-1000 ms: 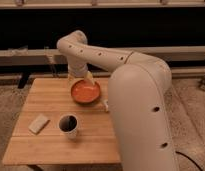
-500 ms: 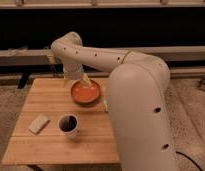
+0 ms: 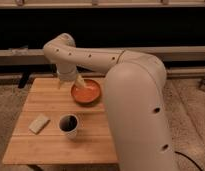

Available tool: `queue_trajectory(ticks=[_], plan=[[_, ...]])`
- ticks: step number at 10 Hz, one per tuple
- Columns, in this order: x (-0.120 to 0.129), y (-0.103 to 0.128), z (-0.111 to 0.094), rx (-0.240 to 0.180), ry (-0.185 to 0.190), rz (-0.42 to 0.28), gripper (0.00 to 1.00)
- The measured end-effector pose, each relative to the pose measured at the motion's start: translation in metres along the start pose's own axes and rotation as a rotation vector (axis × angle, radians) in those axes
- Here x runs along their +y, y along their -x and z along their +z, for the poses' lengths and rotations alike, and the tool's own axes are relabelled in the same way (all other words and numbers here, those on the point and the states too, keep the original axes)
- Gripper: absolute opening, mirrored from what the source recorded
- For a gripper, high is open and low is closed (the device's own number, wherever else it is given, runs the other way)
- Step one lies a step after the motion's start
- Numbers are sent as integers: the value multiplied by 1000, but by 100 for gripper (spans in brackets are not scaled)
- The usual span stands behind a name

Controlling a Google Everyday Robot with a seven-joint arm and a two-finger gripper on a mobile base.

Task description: Move the arm in a circular motion

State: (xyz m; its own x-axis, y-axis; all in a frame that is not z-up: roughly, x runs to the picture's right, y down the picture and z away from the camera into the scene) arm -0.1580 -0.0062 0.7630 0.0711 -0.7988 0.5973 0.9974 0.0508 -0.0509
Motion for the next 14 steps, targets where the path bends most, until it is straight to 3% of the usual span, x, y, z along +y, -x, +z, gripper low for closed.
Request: queue_trajectory(ticks=[3, 6, 10, 14], plan=[[-3, -2, -2, 4, -5, -11, 80], [-2, 21, -5, 1, -1, -14, 80], [2, 25, -6, 4, -3, -19, 80], [1, 57, -9, 3, -9, -20, 80]])
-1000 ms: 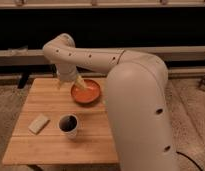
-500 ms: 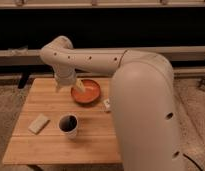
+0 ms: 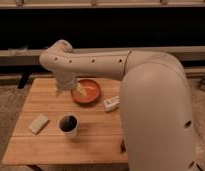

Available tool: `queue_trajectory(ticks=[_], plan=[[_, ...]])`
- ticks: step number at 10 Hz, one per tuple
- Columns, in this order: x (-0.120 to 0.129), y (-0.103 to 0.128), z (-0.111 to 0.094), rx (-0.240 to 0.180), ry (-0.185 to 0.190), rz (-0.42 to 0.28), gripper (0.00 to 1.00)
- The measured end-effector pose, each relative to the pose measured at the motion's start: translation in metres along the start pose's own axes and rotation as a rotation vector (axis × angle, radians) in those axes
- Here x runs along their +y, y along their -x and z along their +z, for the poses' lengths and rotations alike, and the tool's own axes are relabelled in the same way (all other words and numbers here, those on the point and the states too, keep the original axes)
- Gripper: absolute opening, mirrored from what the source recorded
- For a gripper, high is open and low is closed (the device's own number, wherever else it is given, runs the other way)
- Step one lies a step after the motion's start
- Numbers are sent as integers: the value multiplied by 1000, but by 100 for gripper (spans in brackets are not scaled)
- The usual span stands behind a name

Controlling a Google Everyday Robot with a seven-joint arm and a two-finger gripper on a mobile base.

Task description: Move the arm in a circular motion

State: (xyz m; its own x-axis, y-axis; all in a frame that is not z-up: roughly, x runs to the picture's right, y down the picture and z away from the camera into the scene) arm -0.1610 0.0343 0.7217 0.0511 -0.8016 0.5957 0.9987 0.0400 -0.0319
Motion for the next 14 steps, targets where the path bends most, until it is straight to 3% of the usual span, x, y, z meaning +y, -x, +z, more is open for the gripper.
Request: queue_trajectory(ticks=[2, 8, 10, 14], plan=[[3, 0, 0, 2, -3, 11, 80], [72, 31, -2, 6, -46, 108, 80], [111, 41, -2, -3, -68, 181, 80], [132, 35, -1, -8, -84, 208, 80]])
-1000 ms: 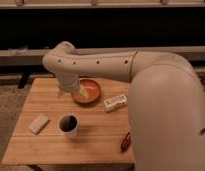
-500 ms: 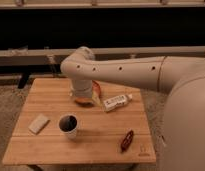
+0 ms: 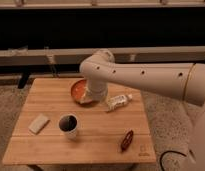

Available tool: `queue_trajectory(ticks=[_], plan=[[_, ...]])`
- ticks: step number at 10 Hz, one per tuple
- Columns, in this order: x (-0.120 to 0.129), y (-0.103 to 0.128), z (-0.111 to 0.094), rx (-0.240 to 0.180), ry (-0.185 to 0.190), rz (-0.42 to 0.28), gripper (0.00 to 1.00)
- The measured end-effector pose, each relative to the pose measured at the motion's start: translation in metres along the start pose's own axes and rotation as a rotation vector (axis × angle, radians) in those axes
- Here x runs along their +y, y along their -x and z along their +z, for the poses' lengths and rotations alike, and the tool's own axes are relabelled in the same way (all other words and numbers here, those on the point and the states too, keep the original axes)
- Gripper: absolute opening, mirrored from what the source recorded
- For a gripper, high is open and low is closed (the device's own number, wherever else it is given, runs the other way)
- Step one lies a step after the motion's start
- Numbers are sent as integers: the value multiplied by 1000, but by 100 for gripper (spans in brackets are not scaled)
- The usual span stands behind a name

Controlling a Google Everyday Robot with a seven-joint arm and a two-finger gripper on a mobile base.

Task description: Move the arm in a circular motion

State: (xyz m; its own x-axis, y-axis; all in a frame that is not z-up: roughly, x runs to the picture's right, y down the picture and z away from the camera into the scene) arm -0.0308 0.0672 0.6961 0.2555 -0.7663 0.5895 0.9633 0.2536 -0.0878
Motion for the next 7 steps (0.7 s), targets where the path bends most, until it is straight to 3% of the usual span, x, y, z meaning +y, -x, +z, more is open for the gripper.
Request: queue_trajectory(ticks=[4, 7], plan=[[13, -31, 1, 3, -1, 8, 80], [4, -44, 3, 3, -10, 9, 80]])
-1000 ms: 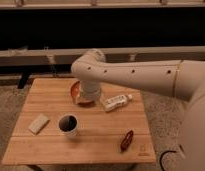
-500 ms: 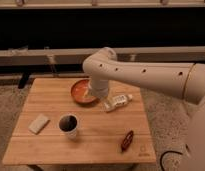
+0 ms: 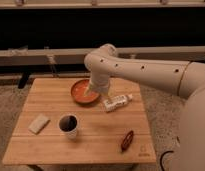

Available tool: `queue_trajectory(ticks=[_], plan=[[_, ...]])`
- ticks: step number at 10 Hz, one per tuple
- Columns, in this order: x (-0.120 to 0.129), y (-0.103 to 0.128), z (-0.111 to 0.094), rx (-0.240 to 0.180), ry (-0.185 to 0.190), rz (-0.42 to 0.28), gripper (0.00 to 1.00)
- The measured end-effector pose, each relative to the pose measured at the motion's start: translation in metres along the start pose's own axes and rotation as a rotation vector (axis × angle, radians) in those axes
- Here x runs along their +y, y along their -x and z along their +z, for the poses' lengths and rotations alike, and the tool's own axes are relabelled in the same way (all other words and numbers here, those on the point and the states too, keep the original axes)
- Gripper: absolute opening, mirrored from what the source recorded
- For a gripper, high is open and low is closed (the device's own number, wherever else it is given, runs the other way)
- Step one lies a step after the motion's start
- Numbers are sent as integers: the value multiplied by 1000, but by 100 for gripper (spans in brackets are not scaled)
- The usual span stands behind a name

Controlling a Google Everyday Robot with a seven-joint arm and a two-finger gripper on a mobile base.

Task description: Move the arm in a circular motion

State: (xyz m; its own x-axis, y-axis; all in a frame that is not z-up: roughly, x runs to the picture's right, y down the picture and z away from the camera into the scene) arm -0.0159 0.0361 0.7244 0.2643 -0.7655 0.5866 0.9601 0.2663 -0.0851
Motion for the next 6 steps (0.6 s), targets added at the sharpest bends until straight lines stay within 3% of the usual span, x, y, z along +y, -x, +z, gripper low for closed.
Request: queue_trajectory(ticks=[2, 6], plan=[[10, -18, 1, 4, 3, 3, 80], [2, -40, 8, 9, 1, 3, 80]])
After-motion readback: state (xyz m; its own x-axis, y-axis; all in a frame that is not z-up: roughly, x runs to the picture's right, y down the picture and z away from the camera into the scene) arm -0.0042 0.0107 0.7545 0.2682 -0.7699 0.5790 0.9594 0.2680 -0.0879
